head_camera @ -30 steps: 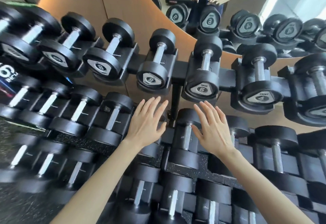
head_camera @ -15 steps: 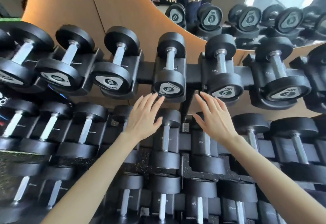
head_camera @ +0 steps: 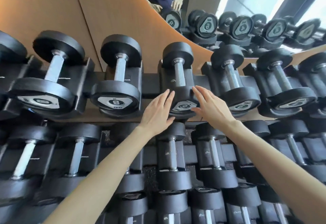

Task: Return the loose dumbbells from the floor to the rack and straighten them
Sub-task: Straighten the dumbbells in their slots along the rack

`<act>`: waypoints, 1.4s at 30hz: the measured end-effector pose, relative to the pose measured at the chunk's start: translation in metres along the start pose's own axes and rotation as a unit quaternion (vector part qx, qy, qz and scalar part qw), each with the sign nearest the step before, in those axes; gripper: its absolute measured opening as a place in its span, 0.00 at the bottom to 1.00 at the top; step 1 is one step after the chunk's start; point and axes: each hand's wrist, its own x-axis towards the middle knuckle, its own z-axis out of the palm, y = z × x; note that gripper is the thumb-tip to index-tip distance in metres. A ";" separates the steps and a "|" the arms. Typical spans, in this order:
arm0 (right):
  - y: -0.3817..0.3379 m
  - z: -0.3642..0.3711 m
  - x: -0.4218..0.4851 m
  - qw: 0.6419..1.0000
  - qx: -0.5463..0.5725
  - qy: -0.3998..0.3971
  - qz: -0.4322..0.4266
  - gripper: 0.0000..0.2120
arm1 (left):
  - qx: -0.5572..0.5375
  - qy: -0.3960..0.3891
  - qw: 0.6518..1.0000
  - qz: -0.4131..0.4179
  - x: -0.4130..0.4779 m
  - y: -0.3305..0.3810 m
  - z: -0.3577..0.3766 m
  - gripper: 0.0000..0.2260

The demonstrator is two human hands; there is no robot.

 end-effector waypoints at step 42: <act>-0.015 0.004 0.025 0.973 0.201 -0.020 0.116 0.31 | -0.311 -0.016 0.950 -0.020 0.039 -0.037 0.027 0.35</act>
